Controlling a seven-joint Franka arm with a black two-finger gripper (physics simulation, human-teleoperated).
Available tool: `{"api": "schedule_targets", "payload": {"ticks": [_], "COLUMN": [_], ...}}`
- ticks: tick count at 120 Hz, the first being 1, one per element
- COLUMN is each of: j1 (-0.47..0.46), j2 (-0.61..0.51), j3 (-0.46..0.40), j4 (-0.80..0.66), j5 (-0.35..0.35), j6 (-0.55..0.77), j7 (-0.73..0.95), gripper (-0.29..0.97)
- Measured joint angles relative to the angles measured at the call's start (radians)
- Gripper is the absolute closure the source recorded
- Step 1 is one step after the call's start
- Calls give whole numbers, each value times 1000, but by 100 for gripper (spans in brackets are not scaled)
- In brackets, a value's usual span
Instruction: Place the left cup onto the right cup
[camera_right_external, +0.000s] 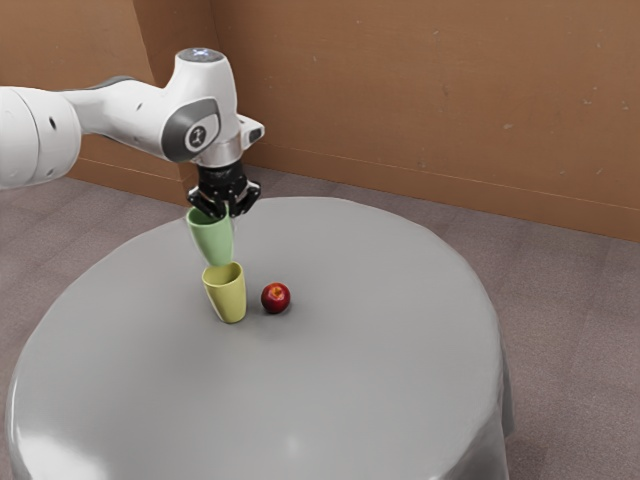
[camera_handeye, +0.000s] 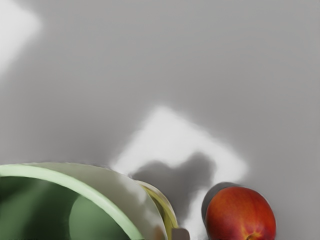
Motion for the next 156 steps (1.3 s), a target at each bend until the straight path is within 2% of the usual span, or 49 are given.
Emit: {"api": "schedule_targets", "payload": {"ticks": [64, 156], "j1": [0, 4], "j2": [-38, 22], "j3": [-30, -24], "j4": [-49, -46], "j5": [9, 41], "j6": [-5, 27], "j7": [-69, -111], "gripper": [78, 78]}}
